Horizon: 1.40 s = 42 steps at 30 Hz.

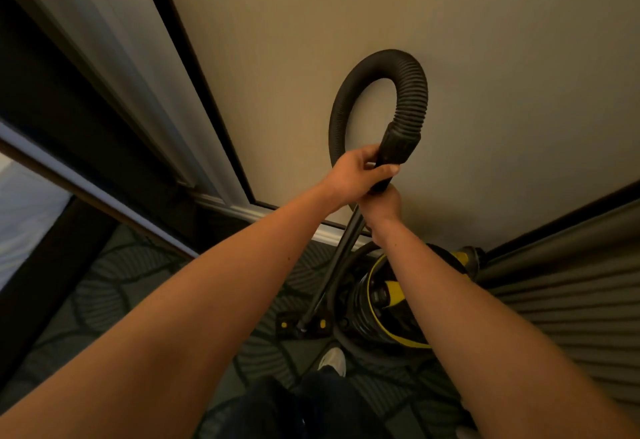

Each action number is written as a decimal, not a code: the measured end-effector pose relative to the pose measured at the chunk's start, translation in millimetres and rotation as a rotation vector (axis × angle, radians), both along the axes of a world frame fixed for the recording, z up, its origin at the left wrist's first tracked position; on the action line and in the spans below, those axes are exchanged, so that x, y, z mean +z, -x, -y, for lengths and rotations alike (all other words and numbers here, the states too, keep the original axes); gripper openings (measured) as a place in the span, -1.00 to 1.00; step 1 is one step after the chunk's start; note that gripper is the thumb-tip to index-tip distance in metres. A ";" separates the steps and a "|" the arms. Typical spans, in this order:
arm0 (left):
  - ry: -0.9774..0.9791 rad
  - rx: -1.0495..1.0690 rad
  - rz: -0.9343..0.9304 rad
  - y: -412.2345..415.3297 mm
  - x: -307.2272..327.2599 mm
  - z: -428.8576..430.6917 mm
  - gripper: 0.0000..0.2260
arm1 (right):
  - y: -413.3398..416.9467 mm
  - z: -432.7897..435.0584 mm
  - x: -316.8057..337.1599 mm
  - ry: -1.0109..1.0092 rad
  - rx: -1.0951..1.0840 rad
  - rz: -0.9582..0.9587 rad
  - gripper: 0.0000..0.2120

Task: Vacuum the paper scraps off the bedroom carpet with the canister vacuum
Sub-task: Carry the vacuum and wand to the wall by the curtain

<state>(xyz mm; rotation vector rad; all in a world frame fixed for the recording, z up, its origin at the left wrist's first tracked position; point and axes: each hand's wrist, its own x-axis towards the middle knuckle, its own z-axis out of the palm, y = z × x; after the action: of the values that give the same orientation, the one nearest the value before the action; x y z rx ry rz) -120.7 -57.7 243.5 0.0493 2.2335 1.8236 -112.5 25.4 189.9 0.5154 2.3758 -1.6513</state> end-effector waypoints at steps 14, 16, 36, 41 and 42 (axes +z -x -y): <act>-0.007 -0.249 0.050 61.4 -12.3 -4.2 -0.64 | 38.2 -4.5 -33.0 0.111 -0.183 -0.160 -0.74; -0.012 -0.285 0.068 65.0 -18.0 -0.4 -0.63 | 38.2 1.5 -41.6 0.093 -0.225 -0.178 -0.77; -0.063 -0.532 0.171 96.1 -35.1 6.3 -0.60 | 38.3 15.4 -45.4 -0.107 -0.400 -0.063 -0.68; 0.040 -0.661 0.066 94.3 -34.6 0.4 -0.60 | 23.0 19.0 -40.0 -0.156 -0.529 -0.037 -0.72; 0.037 -0.684 0.066 91.9 -34.6 -0.7 -0.60 | 18.4 19.5 -40.4 -0.190 -0.557 -0.023 -0.71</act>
<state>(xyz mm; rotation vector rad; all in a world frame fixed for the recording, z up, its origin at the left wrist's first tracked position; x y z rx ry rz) -212.6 -56.9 208.8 0.6477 1.8715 1.3785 -130.9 5.9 149.5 1.2961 2.5722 -1.6230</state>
